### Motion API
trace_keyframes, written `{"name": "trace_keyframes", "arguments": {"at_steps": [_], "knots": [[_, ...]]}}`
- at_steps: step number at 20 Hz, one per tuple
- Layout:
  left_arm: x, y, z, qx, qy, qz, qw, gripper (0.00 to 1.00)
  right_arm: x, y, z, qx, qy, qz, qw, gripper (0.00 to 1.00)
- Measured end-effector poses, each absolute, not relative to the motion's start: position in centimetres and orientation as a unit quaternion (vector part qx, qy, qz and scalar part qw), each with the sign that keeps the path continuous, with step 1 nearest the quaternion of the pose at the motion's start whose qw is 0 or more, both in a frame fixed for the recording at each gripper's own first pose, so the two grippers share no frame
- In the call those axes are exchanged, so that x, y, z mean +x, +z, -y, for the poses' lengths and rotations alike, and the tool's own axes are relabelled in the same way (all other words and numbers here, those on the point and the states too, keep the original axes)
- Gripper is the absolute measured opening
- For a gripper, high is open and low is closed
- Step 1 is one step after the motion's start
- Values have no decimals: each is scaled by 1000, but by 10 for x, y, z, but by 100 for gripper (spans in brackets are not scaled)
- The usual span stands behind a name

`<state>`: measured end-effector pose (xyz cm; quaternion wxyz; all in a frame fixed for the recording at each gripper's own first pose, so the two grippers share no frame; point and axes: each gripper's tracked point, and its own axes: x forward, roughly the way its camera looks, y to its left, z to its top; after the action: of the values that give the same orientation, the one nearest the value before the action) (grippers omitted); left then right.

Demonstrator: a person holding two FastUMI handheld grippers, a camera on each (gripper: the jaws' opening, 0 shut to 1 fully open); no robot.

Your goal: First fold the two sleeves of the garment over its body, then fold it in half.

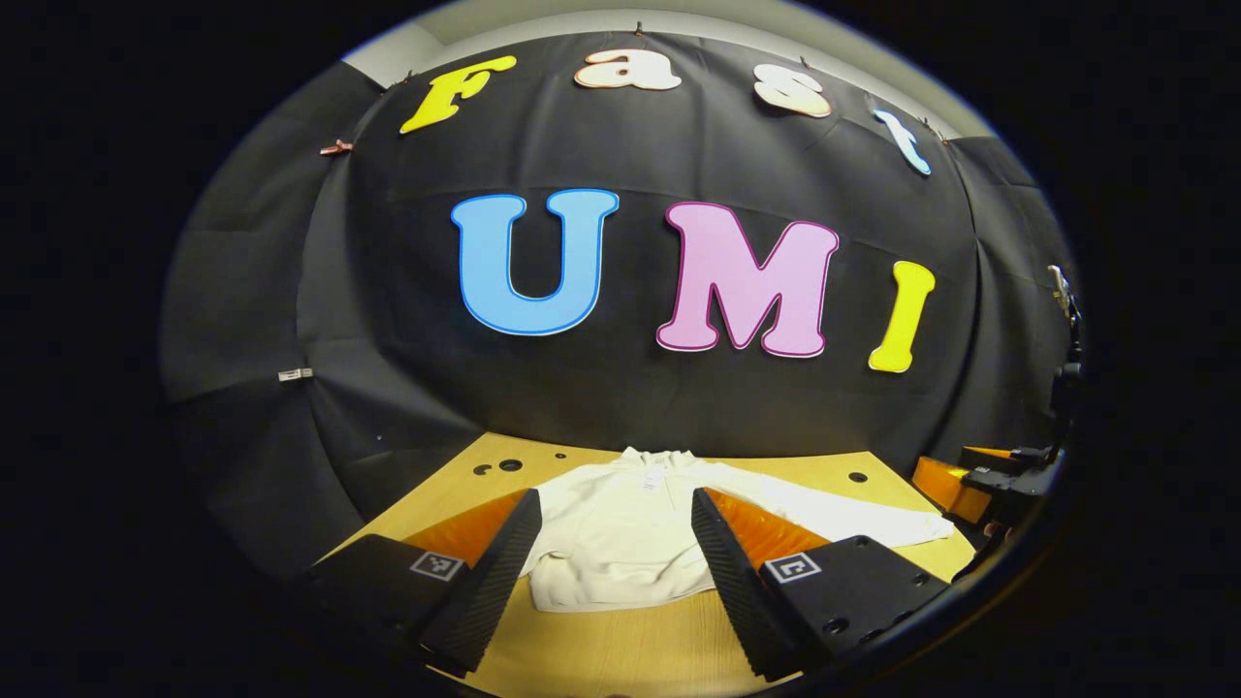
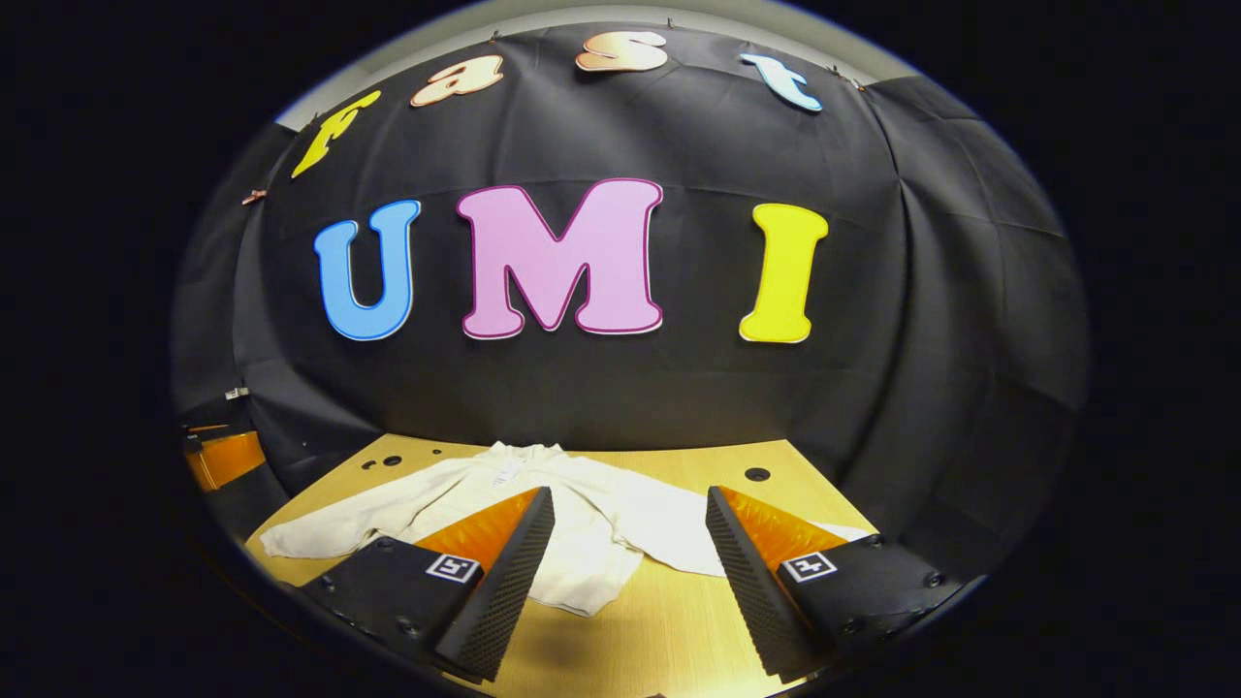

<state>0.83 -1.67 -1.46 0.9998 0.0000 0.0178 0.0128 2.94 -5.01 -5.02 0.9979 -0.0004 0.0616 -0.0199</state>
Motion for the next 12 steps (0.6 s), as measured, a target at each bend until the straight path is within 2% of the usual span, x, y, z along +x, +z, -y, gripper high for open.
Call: {"name": "trace_keyframes", "arguments": {"at_steps": [1, 2, 3, 12], "knots": [[9, -15, 16, -1, 15, -19, 1000, 96, 32, -52, 56, 3, -23, -63, 998, 96], [10, -17, 17, -2, 16, -22, 1000, 92, 34, -53, 60, 11, -26, -64, 998, 97], [11, -19, 18, -4, 17, -25, 1000, 97, 37, -55, 67, 20, -29, -63, 997, 97], [17, -46, 14, -5, 42, -70, 997, 96, 64, -99, 170, 36, -121, -109, 986, 96]]}}
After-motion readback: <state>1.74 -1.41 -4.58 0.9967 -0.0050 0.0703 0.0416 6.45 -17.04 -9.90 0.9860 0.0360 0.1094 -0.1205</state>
